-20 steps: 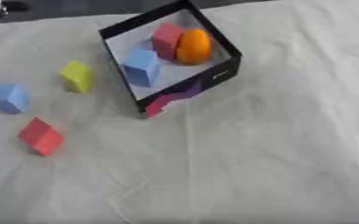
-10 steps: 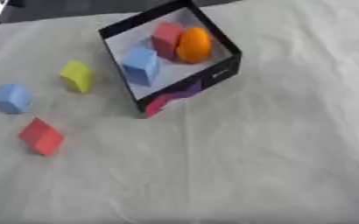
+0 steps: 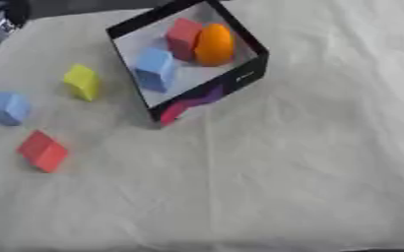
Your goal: Pick up objects on the table and place them in the box.
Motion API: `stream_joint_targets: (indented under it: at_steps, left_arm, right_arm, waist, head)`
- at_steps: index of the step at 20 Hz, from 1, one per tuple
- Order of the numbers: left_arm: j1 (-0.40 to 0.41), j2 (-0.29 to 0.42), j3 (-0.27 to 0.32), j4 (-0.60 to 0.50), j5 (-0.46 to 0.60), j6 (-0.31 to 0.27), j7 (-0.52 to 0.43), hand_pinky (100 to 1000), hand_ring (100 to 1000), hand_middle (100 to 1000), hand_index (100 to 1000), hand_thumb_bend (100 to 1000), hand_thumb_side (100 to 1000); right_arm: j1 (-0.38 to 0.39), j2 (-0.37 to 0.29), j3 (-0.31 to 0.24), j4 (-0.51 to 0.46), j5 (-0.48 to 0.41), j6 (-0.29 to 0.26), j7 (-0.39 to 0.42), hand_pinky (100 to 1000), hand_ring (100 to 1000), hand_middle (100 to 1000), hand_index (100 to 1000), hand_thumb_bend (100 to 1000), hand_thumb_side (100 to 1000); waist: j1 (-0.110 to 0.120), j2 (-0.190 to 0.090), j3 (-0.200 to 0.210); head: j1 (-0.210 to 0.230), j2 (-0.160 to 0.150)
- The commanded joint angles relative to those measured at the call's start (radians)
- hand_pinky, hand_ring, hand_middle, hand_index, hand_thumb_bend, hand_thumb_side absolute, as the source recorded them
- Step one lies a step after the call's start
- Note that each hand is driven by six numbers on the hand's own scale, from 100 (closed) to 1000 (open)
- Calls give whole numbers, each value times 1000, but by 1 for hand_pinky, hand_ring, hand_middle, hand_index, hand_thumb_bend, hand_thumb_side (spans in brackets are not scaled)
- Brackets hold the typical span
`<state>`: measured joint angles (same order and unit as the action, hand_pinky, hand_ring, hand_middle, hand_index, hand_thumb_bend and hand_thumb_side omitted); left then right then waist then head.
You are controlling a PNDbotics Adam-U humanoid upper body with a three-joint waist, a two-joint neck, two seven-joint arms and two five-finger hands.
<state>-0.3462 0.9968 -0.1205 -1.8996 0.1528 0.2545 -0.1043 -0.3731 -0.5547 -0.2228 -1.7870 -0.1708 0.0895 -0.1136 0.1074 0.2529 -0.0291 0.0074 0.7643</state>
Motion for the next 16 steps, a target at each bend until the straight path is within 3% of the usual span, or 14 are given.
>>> stream_joint_targets:
  at_steps: [1, 6, 7, 11, 16]
  left_arm:
    - [10, 75, 1, -26, 19, 62, -11, 780, 877, 793, 798, 403, 680]
    - [46, 98, -20, -54, 17, 156, -30, 798, 884, 789, 791, 481, 672]
    - [55, 104, -27, -57, 12, 171, -40, 810, 885, 786, 790, 554, 657]
    - [83, 128, -57, -63, -26, 231, -104, 845, 839, 741, 786, 678, 589]
    - [101, 141, -88, -45, -73, 261, -168, 868, 789, 733, 784, 731, 506]
  right_arm:
    - [-4, -39, -13, -10, 14, 6, -2, 762, 794, 764, 875, 100, 609]
    - [1, -40, -17, -16, 20, 11, -7, 761, 792, 763, 875, 100, 608]
    - [3, -41, -17, -16, 21, 12, -8, 761, 791, 762, 874, 100, 610]
    - [9, -46, -16, -15, 24, 15, -8, 761, 790, 762, 874, 100, 611]
    - [14, -48, -15, -13, 27, 19, -8, 761, 788, 760, 873, 100, 614]
  waist:
    - [9, 3, 2]
    - [8, 5, 2]
    - [9, 6, 2]
    - [12, 4, 5]
    - [15, 0, 5]
  head:
    - [-5, 6]
    - [0, 6]
    - [2, 6]
    - [4, 6]
    - [14, 6]
